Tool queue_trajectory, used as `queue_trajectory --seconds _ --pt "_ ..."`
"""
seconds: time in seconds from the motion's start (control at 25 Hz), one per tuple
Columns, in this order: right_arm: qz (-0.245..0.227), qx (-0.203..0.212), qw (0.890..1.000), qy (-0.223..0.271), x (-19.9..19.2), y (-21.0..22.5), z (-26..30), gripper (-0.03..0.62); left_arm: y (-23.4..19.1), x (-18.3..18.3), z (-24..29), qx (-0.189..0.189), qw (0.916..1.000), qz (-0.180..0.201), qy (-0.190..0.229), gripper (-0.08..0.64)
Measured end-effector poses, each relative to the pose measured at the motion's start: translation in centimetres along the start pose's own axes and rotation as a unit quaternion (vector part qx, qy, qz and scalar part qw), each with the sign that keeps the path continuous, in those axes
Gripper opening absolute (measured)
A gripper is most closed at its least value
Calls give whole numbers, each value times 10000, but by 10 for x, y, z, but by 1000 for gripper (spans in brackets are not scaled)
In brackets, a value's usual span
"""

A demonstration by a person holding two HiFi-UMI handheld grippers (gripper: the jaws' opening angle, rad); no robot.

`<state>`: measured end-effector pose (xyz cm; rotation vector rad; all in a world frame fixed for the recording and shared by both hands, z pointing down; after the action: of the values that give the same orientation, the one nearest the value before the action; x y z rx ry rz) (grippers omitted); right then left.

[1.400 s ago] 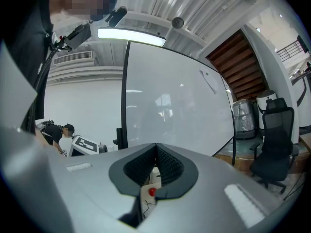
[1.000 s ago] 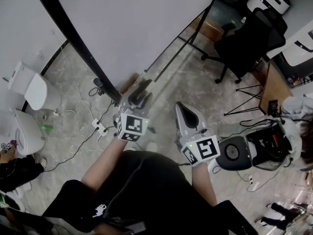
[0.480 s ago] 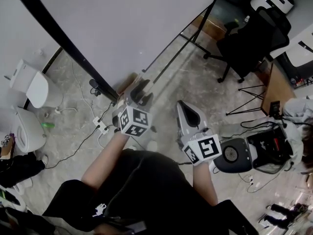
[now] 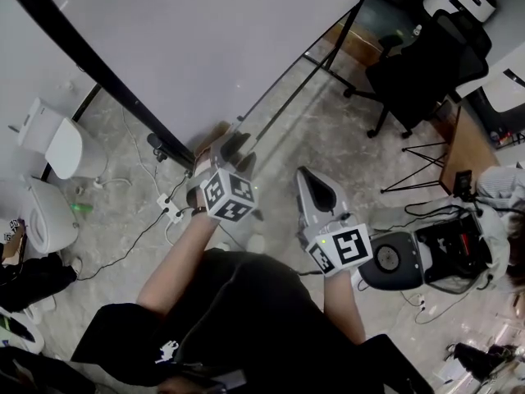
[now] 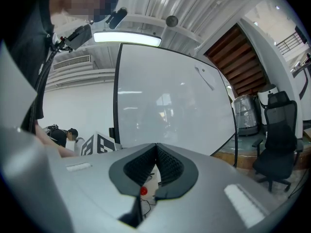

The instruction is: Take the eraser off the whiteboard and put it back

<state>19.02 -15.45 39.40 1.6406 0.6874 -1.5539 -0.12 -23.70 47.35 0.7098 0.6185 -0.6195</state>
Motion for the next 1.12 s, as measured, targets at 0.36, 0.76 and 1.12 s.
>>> queue_trajectory --seconds 0.36,0.76,1.12 --pt "42 -24 10000 -6 0 6 3 9 0 6 14 -180 9965 646 -506 276" --pt "58 -40 10000 5 0 7 2 9 -2 3 18 -335 9964 558 -552 222" --pt "32 -23 10000 27 1 -2 0 9 -3 4 3 -225 9979 556 -235 202"
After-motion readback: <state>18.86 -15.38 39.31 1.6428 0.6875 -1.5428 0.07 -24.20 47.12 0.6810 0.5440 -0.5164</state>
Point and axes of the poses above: the fingertips, and each gripper's own axes: z forward along the fingers, y to its right, x out of its top, the point moved 9 cm from there along -z, backward along the fingers, and after that the axes turned 3 degrees about -x, right-handed, at the moved point
